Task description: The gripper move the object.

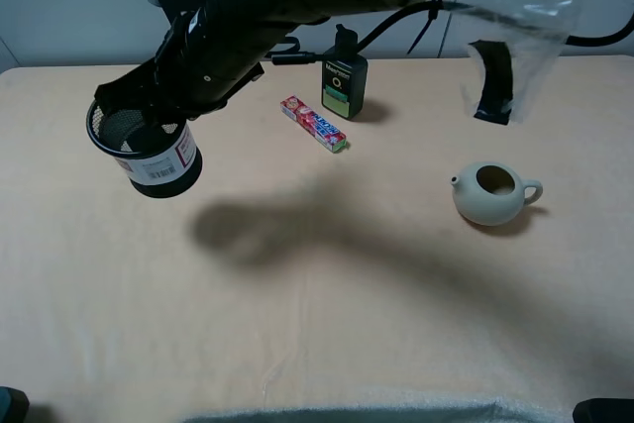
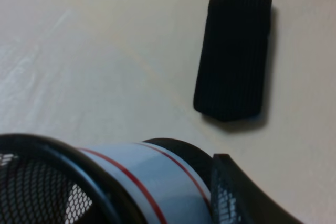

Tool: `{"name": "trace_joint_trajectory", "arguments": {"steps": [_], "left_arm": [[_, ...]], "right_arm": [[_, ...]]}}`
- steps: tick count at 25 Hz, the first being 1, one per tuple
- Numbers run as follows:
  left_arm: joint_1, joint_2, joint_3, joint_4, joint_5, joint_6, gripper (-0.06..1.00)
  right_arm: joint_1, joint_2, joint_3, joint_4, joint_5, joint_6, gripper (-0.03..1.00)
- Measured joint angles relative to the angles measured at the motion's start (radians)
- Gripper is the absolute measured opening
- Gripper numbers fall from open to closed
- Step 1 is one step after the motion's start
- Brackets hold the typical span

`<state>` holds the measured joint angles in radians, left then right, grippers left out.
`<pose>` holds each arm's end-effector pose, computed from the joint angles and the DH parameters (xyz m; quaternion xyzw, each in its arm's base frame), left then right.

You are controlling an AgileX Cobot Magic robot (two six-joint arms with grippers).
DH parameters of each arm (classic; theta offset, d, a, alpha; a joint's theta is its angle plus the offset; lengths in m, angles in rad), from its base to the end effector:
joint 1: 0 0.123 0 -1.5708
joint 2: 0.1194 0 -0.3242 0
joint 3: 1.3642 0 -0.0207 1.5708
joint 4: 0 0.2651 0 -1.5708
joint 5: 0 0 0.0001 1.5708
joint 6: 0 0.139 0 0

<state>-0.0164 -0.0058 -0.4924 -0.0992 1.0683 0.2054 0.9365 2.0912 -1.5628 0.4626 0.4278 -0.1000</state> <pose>0.0099 -0.0122 0.2593 0.0966 0.8491 -0.0005 0.5192 0.2959 0.4457 0.1879 -0.3110 0.8749 0.2830 0.2404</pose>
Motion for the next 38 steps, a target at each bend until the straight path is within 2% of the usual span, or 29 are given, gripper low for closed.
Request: {"name": "trace_joint_trajectory", "arguments": {"steps": [15,38], "left_arm": [[0.000,0.000,0.000,0.000,-0.001,0.000,0.99],[0.000,0.000,0.000,0.000,-0.001,0.000,0.99]], "right_arm": [[0.000,0.137,0.000,0.037,-0.106,-0.035,0.22],[0.000,0.199,-0.001,0.064,-0.132,-0.035,0.23]]}}
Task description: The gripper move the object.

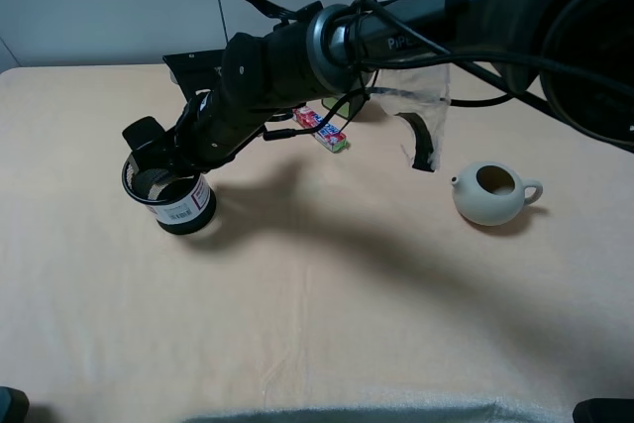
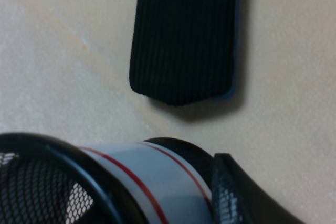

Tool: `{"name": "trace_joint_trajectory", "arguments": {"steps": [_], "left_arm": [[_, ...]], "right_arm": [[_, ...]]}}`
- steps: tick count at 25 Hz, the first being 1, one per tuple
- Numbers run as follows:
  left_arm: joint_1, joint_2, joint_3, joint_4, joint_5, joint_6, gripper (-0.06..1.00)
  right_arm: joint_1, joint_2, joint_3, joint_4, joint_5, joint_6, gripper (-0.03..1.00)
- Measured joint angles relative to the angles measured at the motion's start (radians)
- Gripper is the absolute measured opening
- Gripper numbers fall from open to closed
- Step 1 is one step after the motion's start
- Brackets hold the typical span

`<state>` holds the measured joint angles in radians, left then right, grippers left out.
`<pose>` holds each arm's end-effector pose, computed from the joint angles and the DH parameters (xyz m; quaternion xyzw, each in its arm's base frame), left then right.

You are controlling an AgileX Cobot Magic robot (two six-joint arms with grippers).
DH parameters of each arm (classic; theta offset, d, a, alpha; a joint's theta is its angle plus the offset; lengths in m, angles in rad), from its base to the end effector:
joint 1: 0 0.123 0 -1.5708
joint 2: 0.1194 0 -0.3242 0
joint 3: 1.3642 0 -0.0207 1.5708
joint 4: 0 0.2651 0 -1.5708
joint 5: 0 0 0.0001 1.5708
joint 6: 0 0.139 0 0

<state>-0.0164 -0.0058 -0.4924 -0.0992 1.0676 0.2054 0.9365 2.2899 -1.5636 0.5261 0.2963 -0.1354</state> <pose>0.0100 -0.0122 0.2594 0.0966 0.8490 -0.0005 0.5195 0.3106 0.4567 0.0907 -0.2857 0.8972 0.2556 0.2193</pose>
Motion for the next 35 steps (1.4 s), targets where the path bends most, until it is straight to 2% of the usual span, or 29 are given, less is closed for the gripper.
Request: {"name": "trace_joint_trajectory", "arguments": {"steps": [2,6,9,16,20,25,35], "left_arm": [[0.000,0.000,0.000,0.000,0.000,0.000,0.99],[0.000,0.000,0.000,0.000,0.000,0.000,0.99],[0.000,0.000,0.000,0.000,0.000,0.000,0.99],[0.000,0.000,0.000,0.000,0.000,0.000,0.99],[0.000,0.000,0.000,0.000,0.000,0.000,0.99],[0.000,0.000,0.000,0.000,0.000,0.000,0.99],[0.000,0.000,0.000,0.000,0.000,0.000,0.99]], "right_arm": [[0.000,0.000,0.000,0.000,-0.001,0.000,0.30],[0.000,0.001,0.000,0.000,-0.007,0.000,0.56],[0.000,0.001,0.000,0.000,-0.014,0.000,0.66],[0.000,-0.004,0.000,-0.009,-0.013,0.000,0.69],[-0.006,-0.034,0.000,-0.021,0.023,0.000,0.69],[-0.033,-0.077,0.000,-0.040,0.120,0.000,0.69],[-0.070,-0.209,0.000,-0.143,0.318,0.001,0.69]]}}
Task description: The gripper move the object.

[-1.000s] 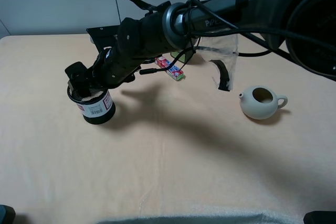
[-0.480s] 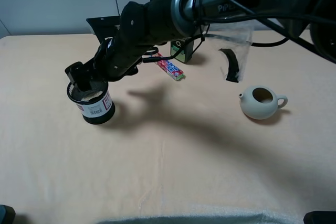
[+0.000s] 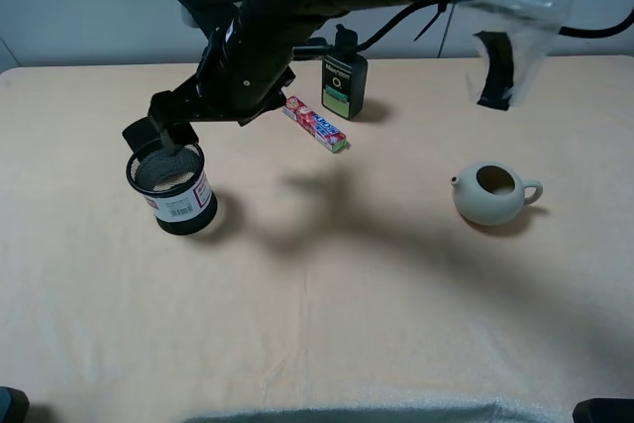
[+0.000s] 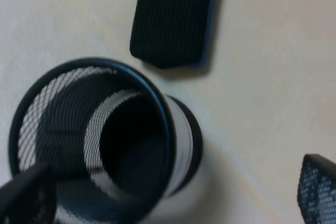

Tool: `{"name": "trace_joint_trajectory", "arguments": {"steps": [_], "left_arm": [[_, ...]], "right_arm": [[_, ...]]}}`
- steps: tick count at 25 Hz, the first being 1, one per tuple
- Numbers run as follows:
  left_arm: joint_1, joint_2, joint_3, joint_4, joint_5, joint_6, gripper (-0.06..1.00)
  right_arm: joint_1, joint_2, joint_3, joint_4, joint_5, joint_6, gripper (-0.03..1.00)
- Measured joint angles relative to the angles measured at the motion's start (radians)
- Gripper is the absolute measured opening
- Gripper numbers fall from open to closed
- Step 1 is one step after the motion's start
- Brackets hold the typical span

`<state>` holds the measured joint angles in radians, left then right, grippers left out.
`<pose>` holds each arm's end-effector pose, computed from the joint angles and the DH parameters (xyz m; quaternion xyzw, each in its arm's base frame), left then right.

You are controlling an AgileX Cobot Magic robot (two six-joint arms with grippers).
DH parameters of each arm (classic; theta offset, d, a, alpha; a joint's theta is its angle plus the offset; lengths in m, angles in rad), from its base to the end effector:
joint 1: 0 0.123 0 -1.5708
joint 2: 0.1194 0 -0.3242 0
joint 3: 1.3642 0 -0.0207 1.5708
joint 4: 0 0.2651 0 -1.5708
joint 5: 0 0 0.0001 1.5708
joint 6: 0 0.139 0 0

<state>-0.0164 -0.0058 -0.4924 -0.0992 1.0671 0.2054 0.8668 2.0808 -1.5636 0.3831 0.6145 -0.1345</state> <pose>0.0100 -0.0122 0.2595 0.0966 0.8488 -0.0005 0.5198 0.3089 0.4101 0.1784 -0.3483 0.8900 0.2282 0.1860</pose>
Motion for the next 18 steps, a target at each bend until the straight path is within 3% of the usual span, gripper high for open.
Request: {"name": "trace_joint_trajectory", "arguments": {"steps": [18], "left_arm": [[0.000,0.000,0.000,0.000,0.000,0.000,0.99]], "right_arm": [[-0.179,-0.284,0.000,-0.080,0.515,0.000,0.69]]}}
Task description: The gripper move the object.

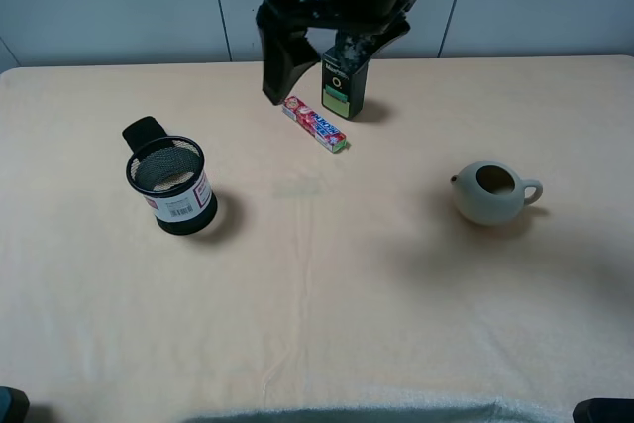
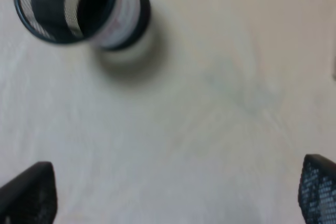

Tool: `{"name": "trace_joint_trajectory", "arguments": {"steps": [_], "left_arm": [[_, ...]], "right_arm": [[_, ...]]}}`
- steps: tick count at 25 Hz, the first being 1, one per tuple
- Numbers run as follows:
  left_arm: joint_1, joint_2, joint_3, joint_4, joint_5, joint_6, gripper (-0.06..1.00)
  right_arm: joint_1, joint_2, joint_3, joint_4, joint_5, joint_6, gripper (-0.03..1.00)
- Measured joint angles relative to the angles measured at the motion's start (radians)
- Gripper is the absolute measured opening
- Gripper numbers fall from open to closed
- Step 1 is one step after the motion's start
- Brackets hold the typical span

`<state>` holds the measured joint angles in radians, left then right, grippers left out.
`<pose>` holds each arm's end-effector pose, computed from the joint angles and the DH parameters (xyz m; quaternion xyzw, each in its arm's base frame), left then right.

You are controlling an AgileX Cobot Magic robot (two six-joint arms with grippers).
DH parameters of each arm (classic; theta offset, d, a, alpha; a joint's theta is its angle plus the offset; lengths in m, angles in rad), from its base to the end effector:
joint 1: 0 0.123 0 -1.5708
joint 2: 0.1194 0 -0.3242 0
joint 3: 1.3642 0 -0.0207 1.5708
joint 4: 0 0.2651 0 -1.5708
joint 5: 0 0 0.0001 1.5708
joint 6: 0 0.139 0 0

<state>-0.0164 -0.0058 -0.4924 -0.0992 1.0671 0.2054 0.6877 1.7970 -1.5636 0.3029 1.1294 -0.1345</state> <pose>0.0100 -0.0122 0.2595 0.0966 0.8488 -0.0005 0.5198 0.2979 0.2932 0.2825 -0.3507 0.9138 0.1786 0.1004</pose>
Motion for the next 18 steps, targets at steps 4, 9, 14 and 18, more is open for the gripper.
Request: {"name": "trace_joint_trajectory", "arguments": {"steps": [4,9,14,18], "left_arm": [[0.000,0.000,0.000,0.000,0.000,0.000,0.99],[0.000,0.000,0.000,0.000,0.000,0.000,0.99],[0.000,0.000,0.000,0.000,0.000,0.000,0.99],[0.000,0.000,0.000,0.000,0.000,0.000,0.99]], "right_arm": [[-0.046,-0.049,0.000,-0.053,0.077,0.011,0.69],[-0.068,-0.128,0.000,-0.167,0.086,0.060,0.69],[-0.070,-0.239,0.027,-0.290,0.086,0.135,0.69],[-0.071,-0.352,0.114,-0.353,0.087,0.192,0.69]]}}
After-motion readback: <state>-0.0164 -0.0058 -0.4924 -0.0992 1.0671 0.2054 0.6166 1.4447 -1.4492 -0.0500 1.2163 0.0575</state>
